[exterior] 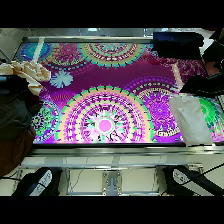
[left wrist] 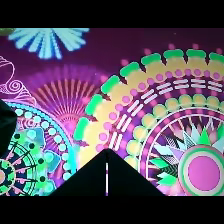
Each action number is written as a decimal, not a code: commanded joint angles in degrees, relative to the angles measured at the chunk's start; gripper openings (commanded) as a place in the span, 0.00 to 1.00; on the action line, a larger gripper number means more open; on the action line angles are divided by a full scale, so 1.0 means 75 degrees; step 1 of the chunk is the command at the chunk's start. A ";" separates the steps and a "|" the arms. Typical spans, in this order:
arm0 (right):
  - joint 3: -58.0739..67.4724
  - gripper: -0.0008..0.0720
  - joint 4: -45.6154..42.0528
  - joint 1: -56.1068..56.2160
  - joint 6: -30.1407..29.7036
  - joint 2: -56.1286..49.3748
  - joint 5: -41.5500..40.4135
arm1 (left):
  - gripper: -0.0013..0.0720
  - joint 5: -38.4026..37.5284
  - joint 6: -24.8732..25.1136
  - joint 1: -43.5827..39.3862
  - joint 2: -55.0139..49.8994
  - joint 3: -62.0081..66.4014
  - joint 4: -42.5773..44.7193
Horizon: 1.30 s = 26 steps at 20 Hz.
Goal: Fold the shirts.
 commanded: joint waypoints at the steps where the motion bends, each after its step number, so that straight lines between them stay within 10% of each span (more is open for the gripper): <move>1: 0.0009 0.86 0.0003 0.0009 0.0000 0.0003 0.0003 | 0.03 0.0000 0.0000 -0.0003 0.0000 -0.0003 0.0003; 16: 0.0009 0.86 0.0003 0.0009 -0.0020 0.0003 0.0953 | 0.04 0.0166 0.0009 0.0006 -0.0114 -0.0003 0.0219; 17: 0.0009 0.86 0.0003 0.0009 -0.0020 0.0003 0.1314 | 0.19 0.0370 0.0006 0.0003 -0.0195 -0.0003 0.0860; 19: 0.0009 0.86 0.0003 0.0009 -0.0020 0.0003 0.1827 | 1.00 0.0647 -0.0140 0.0038 -0.0399 -0.0003 0.2637; 22: 0.0009 0.86 0.0006 0.0009 -0.0017 0.0003 0.3142 | 0.98 0.1023 -0.1349 0.0606 -0.0982 -0.0003 0.5584; 26: 0.0009 0.86 0.0055 0.0009 -0.0012 0.0006 0.3777 | 0.98 0.1265 -0.3185 0.2261 -0.2229 -0.0003 0.5321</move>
